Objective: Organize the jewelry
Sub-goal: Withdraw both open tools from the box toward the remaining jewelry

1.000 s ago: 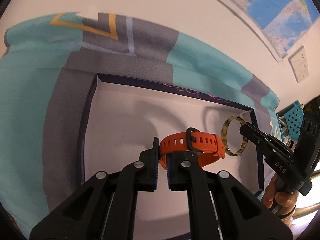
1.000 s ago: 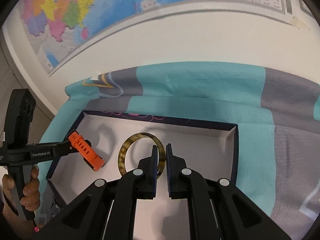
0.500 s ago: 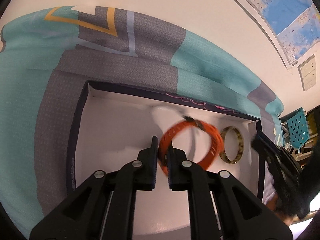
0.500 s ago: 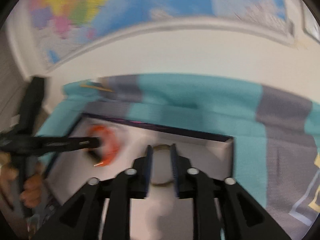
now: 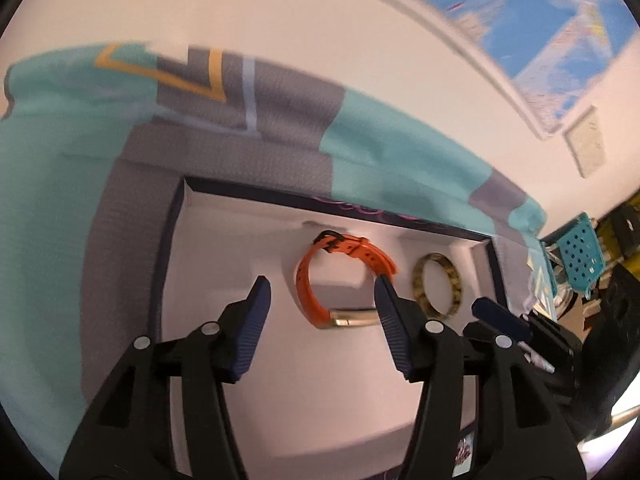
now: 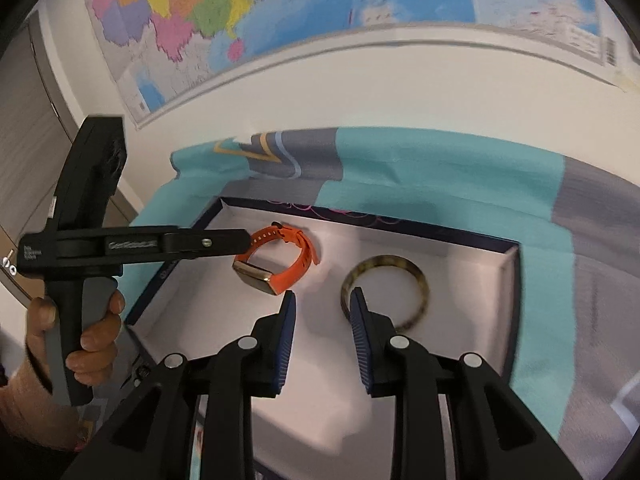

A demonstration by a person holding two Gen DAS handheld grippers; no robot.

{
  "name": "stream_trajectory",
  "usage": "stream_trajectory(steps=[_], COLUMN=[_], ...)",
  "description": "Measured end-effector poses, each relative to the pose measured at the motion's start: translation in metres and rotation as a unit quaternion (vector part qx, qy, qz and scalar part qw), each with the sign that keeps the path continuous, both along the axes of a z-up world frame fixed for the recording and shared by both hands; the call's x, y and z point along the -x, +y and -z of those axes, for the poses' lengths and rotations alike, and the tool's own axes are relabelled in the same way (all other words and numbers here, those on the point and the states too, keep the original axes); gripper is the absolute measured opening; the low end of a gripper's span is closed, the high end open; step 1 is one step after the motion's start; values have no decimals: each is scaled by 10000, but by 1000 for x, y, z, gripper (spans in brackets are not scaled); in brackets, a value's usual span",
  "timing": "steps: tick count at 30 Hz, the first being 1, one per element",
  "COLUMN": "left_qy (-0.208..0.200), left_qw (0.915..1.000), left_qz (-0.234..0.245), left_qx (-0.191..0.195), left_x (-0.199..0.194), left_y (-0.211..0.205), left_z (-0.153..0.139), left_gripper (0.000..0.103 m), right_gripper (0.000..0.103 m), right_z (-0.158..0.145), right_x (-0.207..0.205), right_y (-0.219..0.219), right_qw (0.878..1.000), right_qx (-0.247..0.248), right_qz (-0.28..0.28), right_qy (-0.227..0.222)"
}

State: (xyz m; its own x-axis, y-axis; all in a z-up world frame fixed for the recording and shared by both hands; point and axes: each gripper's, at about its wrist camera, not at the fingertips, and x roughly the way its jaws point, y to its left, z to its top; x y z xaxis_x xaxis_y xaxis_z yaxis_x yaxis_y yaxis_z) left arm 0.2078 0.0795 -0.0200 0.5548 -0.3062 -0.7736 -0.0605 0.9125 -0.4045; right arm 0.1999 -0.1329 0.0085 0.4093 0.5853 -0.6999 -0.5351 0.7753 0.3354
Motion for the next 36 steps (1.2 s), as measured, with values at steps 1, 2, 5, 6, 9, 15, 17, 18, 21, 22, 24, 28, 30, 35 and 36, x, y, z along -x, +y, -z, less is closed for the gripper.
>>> stream_trajectory(steps=[1, 2, 5, 6, 9, 15, 17, 18, 21, 22, 24, 28, 30, 35, 36], left_qy=[-102, -268, -622, -728, -1056, -1250, -1233, -1227, -1215, -1222, -1200, -1135, -1143, -1085, -1065], left_qw=[9999, 9995, 9975, 9964, 9913, 9851, 9848, 9848, 9846, 9845, 9847, 9844, 9834, 9842, 9846], left_qz=[33, 136, 337, 419, 664, 871, 894, 896, 897, 898, 885, 896, 903, 866, 847], left_qx=[21, 53, -31, -88, -410, -793, -830, -846, -879, -884, -898, -998, -1079, -1095, -1096], left_x=[6, 14, 40, 48, 80, 124, 136, 141, 155, 159, 165, 172, 175, 182, 183], left_y=[1, 0, -2, -3, -13, -20, -19, -20, -20, -21, -21, -25, -27, -25, -23], left_z=[-3, -8, -17, -20, -26, -21, -17, -15, -10, -8, -5, 1, 2, 6, 7], left_gripper=[54, 58, 59, 59, 61, 64, 64, 64, 64, 65, 66, 66, 66, 68, 68], right_gripper=[28, 31, 33, 33, 35, 39, 42, 42, 43, 43, 43, 43, 43, 42, 42], right_z=[-3, -5, -13, -16, -19, -9, -1, 3, 15, 16, 17, 16, 17, 20, 21], right_x=[6, 12, 32, 43, 68, 118, 126, 129, 137, 138, 138, 138, 136, 136, 137], right_y=[-7, -12, -22, -25, -27, -30, -32, -34, -40, -41, -42, -36, -30, -18, -15], right_qw=[10000, 10000, 9996, 9994, 9985, 9957, 9958, 9959, 9963, 9965, 9969, 9964, 9958, 9937, 9926], right_qx=[-44, -49, -144, -113, -35, 400, 504, 532, 646, 625, 586, 622, 663, 830, 908], right_qz=[4, 14, -91, -153, -358, -616, -624, -616, -519, -504, -464, -476, -515, -596, -611], right_qy=[-41, -78, -206, -275, -415, -563, -434, -387, -246, -221, -226, -326, -356, -457, -519])
